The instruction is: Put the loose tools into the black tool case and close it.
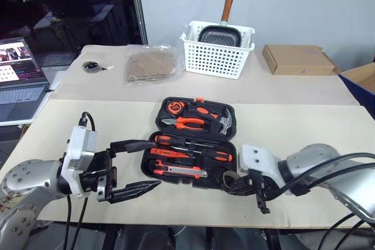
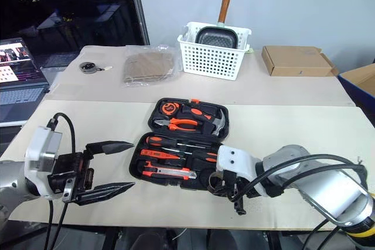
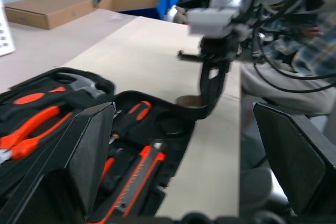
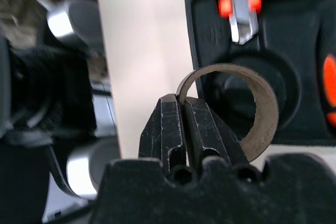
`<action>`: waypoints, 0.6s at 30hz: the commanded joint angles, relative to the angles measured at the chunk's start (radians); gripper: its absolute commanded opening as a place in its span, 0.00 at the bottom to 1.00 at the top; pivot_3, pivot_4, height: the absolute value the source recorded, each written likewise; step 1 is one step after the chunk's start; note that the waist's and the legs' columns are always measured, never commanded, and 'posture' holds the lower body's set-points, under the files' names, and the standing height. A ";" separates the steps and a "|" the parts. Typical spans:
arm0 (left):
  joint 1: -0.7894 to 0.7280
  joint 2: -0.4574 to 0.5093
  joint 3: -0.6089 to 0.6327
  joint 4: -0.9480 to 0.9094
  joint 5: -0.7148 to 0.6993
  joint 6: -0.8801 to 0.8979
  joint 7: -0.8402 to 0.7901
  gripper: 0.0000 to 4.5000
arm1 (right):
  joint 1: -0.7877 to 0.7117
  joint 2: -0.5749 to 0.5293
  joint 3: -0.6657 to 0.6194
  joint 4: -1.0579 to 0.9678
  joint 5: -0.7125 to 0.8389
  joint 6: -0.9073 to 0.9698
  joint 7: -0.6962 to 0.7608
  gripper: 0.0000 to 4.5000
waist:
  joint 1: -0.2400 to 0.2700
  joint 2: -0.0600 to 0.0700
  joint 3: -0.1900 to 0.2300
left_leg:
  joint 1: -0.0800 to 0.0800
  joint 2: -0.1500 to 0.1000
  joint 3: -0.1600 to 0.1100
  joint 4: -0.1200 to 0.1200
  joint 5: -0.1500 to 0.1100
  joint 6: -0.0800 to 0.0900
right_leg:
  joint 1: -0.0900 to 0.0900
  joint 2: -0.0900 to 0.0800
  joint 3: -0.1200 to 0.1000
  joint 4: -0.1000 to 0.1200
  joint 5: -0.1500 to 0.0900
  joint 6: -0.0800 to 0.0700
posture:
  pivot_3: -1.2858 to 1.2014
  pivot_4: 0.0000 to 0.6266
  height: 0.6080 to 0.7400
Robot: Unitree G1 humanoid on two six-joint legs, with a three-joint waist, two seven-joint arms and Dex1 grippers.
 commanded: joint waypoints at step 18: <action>0.192 -0.018 0.143 0.020 0.080 -0.109 -0.089 1.00 | -0.252 0.211 0.201 0.182 -0.203 -0.193 0.132 0.01 | -0.021 -0.007 0.002 | 0.012 0.016 0.003 -0.001 0.003 -0.006 | 0.000 0.010 0.000 0.012 -0.006 -0.016 | 0.52 0.24 1.00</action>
